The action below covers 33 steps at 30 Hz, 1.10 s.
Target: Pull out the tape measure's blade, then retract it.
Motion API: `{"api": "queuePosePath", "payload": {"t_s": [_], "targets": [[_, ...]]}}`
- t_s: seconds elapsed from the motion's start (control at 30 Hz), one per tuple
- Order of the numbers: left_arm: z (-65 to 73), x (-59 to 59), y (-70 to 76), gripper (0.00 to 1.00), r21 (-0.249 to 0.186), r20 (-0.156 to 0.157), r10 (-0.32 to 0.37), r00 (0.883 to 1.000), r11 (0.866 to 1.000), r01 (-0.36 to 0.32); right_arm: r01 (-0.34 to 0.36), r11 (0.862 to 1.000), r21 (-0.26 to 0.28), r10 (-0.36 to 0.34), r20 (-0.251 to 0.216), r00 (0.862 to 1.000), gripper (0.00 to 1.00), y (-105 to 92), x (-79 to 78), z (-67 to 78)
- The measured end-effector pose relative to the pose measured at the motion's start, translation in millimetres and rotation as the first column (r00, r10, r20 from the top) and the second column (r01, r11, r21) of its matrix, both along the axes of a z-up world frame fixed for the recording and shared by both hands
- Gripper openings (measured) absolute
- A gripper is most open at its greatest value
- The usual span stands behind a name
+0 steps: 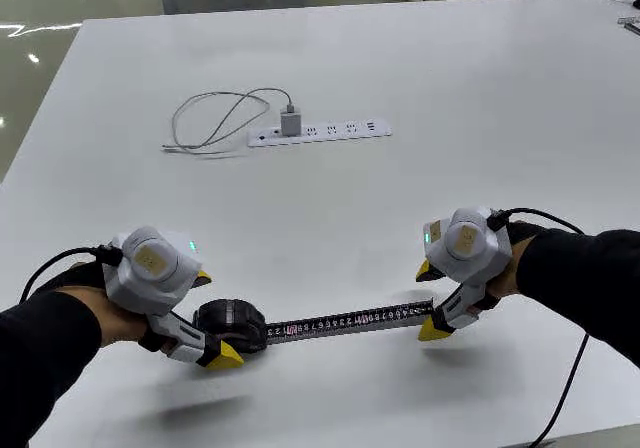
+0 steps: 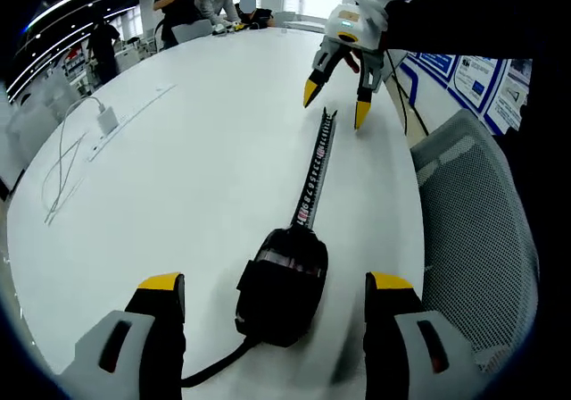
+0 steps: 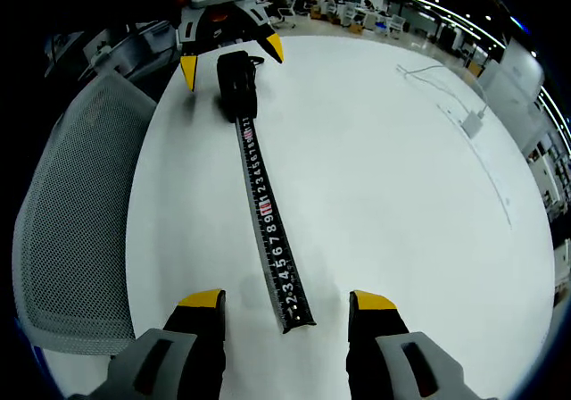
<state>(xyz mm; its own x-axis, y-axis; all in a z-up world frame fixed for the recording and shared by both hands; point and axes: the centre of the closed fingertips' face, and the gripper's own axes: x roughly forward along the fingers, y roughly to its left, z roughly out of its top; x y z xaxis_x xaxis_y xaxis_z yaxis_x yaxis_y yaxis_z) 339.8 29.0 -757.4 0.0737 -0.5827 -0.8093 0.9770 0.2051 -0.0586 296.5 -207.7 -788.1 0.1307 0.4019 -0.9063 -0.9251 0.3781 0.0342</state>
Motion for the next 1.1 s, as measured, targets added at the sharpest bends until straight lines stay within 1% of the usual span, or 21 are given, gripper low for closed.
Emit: {"api": "queuePosePath", "payload": {"t_s": [0.07,0.13,0.23,0.37,0.43,0.47,0.53,0.57,0.6,0.63,0.67,0.73,0.87,0.9,0.93,0.97,1.03,1.1], "targets": [[-1.3,-1.3,1.6,0.80,0.007,0.002,-0.004,1.000,1.000,0.004,-0.002,1.000,-0.006,0.002,0.007,1.000,0.55,-1.6,-2.1,-0.7],[-1.0,-2.9,1.9,0.81,0.006,0.002,-0.004,1.000,1.000,0.004,-0.005,1.000,-0.004,0.005,0.007,1.000,0.56,-2.7,-4.1,-0.2],[-1.4,-1.3,3.8,0.83,0.004,0.003,0.002,1.000,1.000,-0.002,0.001,1.000,-0.003,-0.001,0.009,1.000,0.58,-4.6,-4.9,1.1],[-2.7,-0.7,6.2,0.90,-0.005,-0.003,0.029,1.000,1.000,-0.029,0.040,0.999,0.017,-0.041,0.018,0.999,0.62,-6.8,-3.1,5.5],[-2.8,0.3,7.3,0.93,-0.015,-0.004,0.051,0.999,0.999,-0.051,0.064,0.997,0.035,-0.065,0.028,0.997,0.65,-7.5,-1.3,7.3],[-1.9,1.5,8.3,0.95,-0.022,0.001,0.062,0.998,0.998,-0.062,0.079,0.996,0.051,-0.081,0.030,0.996,0.66,-7.2,-1.0,8.7],[-0.5,3.5,9.2,0.99,-0.038,0.006,0.089,0.996,0.995,-0.089,0.093,0.993,0.067,-0.096,0.042,0.995,0.68,-7.3,-0.5,10.4],[0.7,6.5,11.2,0.99,-0.044,0.019,0.111,0.994,0.993,-0.110,0.104,0.992,0.078,-0.108,0.047,0.993,0.69,-7.7,-0.7,11.1],[1.7,7.9,12.1,0.99,-0.050,0.025,0.122,0.992,0.991,-0.120,0.111,0.990,0.084,-0.116,0.053,0.992,0.69,-7.6,-0.9,11.8],[2.4,8.8,13.2,0.99,-0.057,0.024,0.136,0.990,0.989,-0.135,0.120,0.988,0.093,-0.125,0.057,0.990,0.70,-7.2,-1.1,12.7],[3.4,8.6,14.7,0.99,-0.067,0.012,0.156,0.988,0.986,-0.155,0.136,0.985,0.104,-0.142,0.058,0.988,0.72,-7.2,-2.1,13.2],[4.5,10.2,17.9,0.99,-0.077,0.014,0.181,0.983,0.981,-0.179,0.152,0.982,0.111,-0.160,0.063,0.985,0.73,-9.2,-3.6,13.2],[5.3,9.1,23.2,0.99,-0.087,-0.001,0.213,0.977,0.973,-0.213,0.169,0.978,0.123,-0.179,0.081,0.980,0.75,-10.6,-7.4,15.4],[6.1,8.8,24.8,0.99,-0.093,-0.006,0.228,0.974,0.969,-0.228,0.173,0.977,0.124,-0.185,0.088,0.979,0.76,-11.8,-7.9,15.6],[7.2,8.5,25.6,0.99,-0.101,-0.009,0.240,0.971,0.966,-0.239,0.175,0.977,0.126,-0.187,0.093,0.978,0.76,-12.3,-8.6,15.9],[10.4,7.5,25.4,0.99,-0.127,-0.003,0.246,0.969,0.961,-0.244,0.181,0.974,0.133,-0.194,0.092,0.977,0.77,-12.6,-10.5,16.4],[13.7,4.7,25.7,0.99,-0.157,0.002,0.250,0.968,0.956,-0.246,0.193,0.971,0.143,-0.208,0.097,0.973,0.79,-13.3,-11.7,16.6],[13.4,2.1,30.0,0.99,-0.162,-0.006,0.266,0.964,0.951,-0.264,0.202,0.968,0.149,-0.220,0.118,0.968,0.80,-14.8,-12.7,18.7]]}}
